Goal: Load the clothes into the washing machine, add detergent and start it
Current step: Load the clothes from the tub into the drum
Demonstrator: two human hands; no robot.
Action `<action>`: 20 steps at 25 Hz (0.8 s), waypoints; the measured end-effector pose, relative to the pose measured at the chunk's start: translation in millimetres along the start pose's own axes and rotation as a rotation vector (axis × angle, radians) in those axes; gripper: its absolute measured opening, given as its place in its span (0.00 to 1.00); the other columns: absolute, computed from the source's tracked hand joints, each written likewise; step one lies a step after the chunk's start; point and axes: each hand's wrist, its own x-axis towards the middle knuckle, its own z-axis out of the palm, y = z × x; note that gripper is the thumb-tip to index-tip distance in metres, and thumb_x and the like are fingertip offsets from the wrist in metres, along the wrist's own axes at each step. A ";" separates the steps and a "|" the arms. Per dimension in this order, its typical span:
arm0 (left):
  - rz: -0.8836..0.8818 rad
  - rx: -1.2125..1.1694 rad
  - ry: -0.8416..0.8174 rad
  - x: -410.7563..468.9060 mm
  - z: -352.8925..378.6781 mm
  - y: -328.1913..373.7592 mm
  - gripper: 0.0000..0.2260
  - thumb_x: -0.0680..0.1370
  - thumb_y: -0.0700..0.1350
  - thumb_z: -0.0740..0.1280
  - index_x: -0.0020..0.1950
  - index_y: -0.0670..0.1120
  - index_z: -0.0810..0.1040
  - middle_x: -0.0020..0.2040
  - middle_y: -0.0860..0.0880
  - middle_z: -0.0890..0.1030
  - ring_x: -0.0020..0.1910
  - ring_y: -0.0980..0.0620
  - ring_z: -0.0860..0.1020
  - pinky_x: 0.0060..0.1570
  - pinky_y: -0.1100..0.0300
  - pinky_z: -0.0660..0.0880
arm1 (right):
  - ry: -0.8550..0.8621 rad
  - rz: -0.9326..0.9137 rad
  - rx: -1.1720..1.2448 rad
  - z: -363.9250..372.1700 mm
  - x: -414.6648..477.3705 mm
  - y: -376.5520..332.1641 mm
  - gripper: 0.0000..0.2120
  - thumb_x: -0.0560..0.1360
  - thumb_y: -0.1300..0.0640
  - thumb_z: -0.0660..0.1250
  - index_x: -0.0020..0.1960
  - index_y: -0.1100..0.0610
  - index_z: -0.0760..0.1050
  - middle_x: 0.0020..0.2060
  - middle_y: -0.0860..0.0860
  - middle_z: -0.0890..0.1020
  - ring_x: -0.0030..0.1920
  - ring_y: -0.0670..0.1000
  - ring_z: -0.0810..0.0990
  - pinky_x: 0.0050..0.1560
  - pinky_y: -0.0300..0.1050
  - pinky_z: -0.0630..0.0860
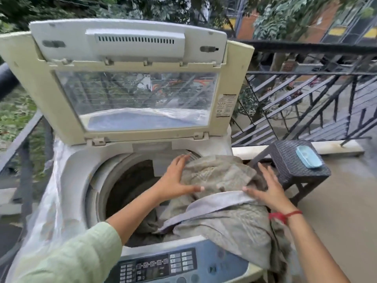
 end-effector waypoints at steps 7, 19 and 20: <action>-0.008 0.154 0.055 9.1 113.1 21.5 0.29 0.74 0.57 0.68 0.71 0.51 0.65 0.63 0.46 0.67 0.60 0.45 0.72 0.57 0.56 0.71 | 0.385 0.027 0.139 48.7 -34.0 34.7 0.25 0.72 0.33 0.57 0.32 0.53 0.74 0.27 0.54 0.77 0.31 0.47 0.75 0.31 0.35 0.68; 0.067 0.795 0.730 -50.9 -135.2 1.6 0.20 0.75 0.54 0.64 0.65 0.47 0.70 0.62 0.46 0.71 0.52 0.36 0.76 0.43 0.43 0.76 | 0.902 -1.026 -0.208 29.9 -60.5 -225.7 0.17 0.80 0.44 0.55 0.44 0.53 0.76 0.30 0.48 0.78 0.28 0.50 0.75 0.32 0.45 0.66; 0.026 0.824 0.626 -56.6 -136.7 -11.5 0.22 0.75 0.50 0.66 0.67 0.45 0.70 0.64 0.43 0.72 0.55 0.35 0.76 0.45 0.44 0.74 | 0.733 -0.978 -0.311 51.0 -54.6 -227.2 0.16 0.79 0.44 0.55 0.50 0.53 0.76 0.37 0.49 0.80 0.35 0.52 0.78 0.39 0.48 0.69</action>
